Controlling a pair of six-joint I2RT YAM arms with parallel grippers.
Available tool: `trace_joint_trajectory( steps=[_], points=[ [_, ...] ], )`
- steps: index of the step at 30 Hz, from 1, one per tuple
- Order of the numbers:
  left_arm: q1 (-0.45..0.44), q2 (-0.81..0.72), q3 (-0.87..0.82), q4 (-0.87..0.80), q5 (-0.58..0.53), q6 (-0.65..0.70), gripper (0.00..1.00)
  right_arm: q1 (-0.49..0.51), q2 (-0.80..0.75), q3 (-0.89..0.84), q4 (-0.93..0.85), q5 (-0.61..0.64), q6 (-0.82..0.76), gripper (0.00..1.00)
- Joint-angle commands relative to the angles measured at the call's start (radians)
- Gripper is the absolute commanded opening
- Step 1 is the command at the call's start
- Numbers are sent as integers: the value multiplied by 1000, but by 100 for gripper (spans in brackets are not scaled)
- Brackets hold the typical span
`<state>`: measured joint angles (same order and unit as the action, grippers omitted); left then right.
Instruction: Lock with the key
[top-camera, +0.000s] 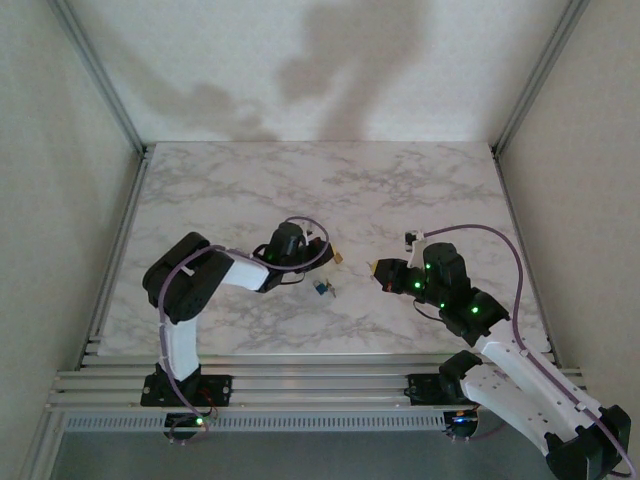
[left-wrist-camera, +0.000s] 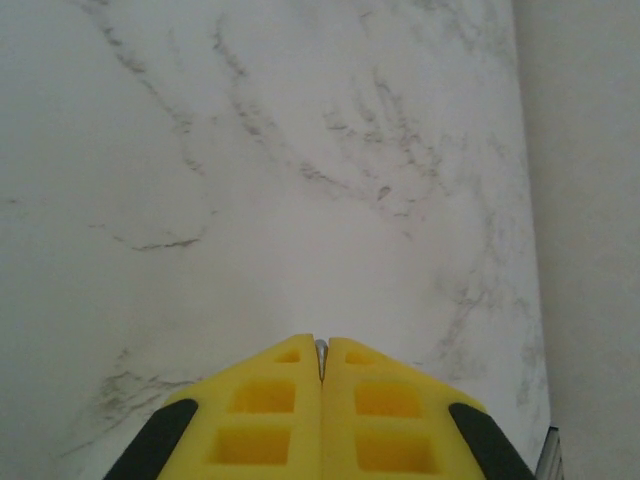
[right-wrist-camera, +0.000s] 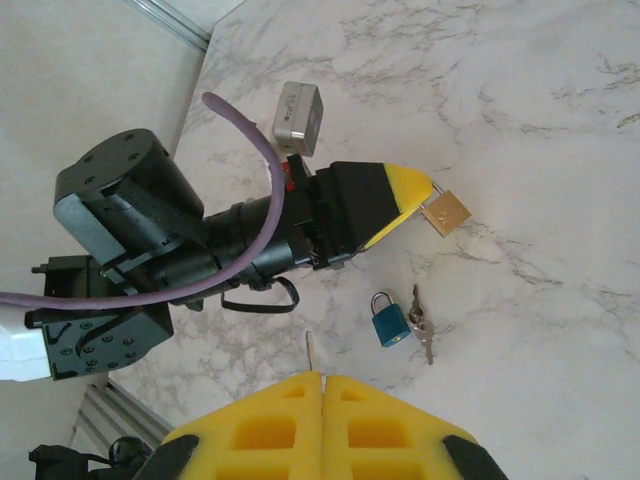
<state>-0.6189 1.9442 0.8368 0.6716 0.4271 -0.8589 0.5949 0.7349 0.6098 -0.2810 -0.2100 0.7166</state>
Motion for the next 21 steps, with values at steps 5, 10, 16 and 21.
trace_joint_trajectory(
  steps=[5,10,16,21],
  points=[
    [7,16,75,-114,-34,46,0,-6,0,-1,16,-11,-16,0],
    [6,33,101,-188,-66,67,0,-5,1,-15,26,-9,-15,0],
    [8,51,131,-250,-95,81,0,-7,0,-17,18,-8,-19,0],
    [8,47,145,-280,-108,88,4,-6,-3,-18,9,-2,-26,0]
  ],
)
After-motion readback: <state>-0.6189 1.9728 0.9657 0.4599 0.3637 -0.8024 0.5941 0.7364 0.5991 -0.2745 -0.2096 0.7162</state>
